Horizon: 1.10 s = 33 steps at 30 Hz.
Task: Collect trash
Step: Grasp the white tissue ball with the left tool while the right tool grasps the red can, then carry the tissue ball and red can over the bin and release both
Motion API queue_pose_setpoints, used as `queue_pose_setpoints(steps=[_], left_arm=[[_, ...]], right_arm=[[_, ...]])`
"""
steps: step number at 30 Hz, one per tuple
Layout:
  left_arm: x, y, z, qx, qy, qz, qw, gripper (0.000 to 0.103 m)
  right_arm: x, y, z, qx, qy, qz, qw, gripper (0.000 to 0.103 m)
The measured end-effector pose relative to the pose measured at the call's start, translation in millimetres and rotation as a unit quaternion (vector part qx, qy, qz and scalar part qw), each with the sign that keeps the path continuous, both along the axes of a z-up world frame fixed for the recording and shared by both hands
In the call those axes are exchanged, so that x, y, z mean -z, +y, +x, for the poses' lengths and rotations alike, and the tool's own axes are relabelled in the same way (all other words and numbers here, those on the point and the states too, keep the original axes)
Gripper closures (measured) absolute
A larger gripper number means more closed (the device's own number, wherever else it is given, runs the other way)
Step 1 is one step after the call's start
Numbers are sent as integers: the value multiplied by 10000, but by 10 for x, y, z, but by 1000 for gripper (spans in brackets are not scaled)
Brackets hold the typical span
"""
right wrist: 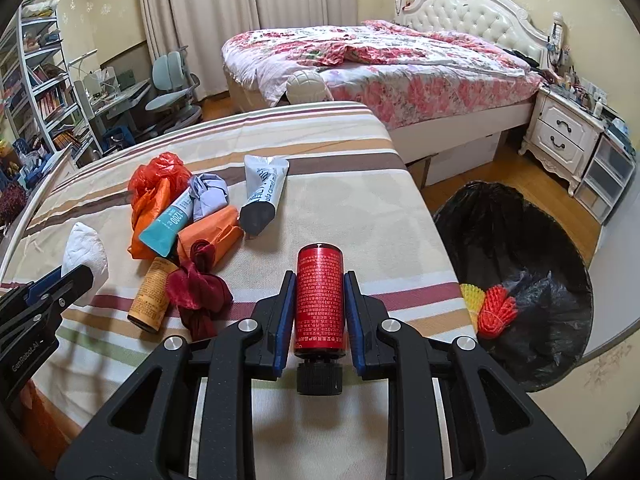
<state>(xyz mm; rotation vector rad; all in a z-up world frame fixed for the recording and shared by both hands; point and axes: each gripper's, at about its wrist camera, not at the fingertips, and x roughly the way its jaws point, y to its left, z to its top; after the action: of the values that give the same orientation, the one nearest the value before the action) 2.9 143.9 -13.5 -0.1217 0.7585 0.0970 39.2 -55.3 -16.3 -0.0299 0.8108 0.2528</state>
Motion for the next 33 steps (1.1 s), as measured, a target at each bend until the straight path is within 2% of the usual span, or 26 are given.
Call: queue_pose_setpoints(steps=[11, 20, 33], left_arm=[[-237, -410, -87, 441, -350, -31, 9984, 66], [-352, -901, 23, 935, -603, -41, 9938, 66], [-303, -1619, 355, 1442, -655, -2, 9874, 66]], right_arm=[[-243, -271, -230, 234, -350, 50, 9991, 80], [-348, -619, -270, 587, -550, 4, 9968, 80], [-387, -1346, -122, 1346, -730, -2, 9882, 80]])
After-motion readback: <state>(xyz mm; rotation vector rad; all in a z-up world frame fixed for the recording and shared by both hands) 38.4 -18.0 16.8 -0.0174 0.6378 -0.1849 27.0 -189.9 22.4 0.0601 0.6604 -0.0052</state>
